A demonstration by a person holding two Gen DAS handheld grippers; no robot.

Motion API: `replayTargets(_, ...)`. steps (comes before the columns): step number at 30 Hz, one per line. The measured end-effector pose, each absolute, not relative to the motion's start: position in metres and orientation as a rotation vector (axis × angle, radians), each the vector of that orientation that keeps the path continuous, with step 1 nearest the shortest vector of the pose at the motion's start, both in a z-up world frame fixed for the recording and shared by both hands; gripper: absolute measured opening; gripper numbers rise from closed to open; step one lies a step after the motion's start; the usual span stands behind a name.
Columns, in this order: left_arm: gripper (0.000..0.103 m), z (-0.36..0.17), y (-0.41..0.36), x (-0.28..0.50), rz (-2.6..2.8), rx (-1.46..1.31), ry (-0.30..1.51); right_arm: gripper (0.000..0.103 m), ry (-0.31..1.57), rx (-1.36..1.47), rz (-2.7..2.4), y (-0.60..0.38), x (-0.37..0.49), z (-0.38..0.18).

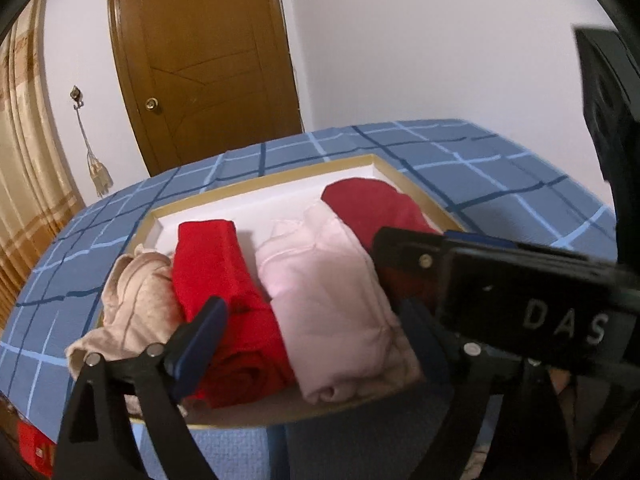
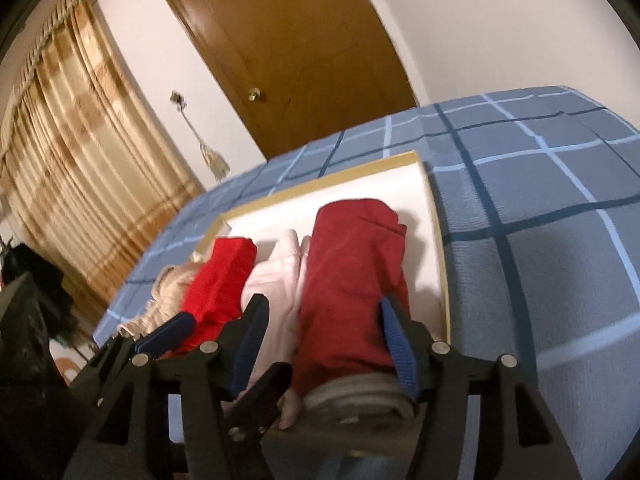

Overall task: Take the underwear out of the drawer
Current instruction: 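Lower the pink underwear into the tray while the right tool lowers the dark red underwear, then open both tools and pull them back toward the open drawer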

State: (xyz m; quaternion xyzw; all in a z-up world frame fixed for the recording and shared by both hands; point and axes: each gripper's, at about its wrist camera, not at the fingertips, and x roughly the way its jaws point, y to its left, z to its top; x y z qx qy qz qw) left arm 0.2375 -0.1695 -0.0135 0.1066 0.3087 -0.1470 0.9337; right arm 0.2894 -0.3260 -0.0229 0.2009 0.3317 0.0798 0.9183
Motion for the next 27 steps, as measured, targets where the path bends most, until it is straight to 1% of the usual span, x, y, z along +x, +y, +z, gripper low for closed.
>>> replayTargets(1, 0.09, -0.011, -0.167, 0.234, -0.308, 0.211, 0.625, 0.06, 0.673, 0.412, 0.157, -0.325, 0.286, -0.02)
replayTargets(2, 0.092, -0.009, -0.165, 0.232, -0.306, 0.214, 0.618, 0.06, 0.666, 0.412, 0.149, -0.324, 0.282, -0.018)
replayTargets(3, 0.098, -0.008, -0.164, 0.23, -0.298, 0.219, 0.608, 0.06, 0.659, 0.412, 0.14, -0.323, 0.278, -0.015)
replayTargets(4, 0.1, -0.006, -0.161, 0.226, -0.287, 0.223, 0.591, 0.06, 0.65, 0.418, 0.134, -0.322, 0.272, -0.012)
replayTargets(13, 0.101, -0.006, -0.135, 0.21, -0.295, 0.183, 0.593, 0.06, 0.56, 0.446, 0.133, -0.305, 0.219, 0.006)
replayTargets(19, 0.101, -0.011, -0.12, 0.211, -0.251, 0.196, 0.588, 0.06, 0.551, 0.429, 0.061, -0.309, 0.213, 0.005)
replayTargets(27, 0.101, -0.024, -0.097, 0.238, -0.166, 0.186, 0.635, 0.06, 0.64, 0.458, 0.06, -0.307, 0.241, -0.024)
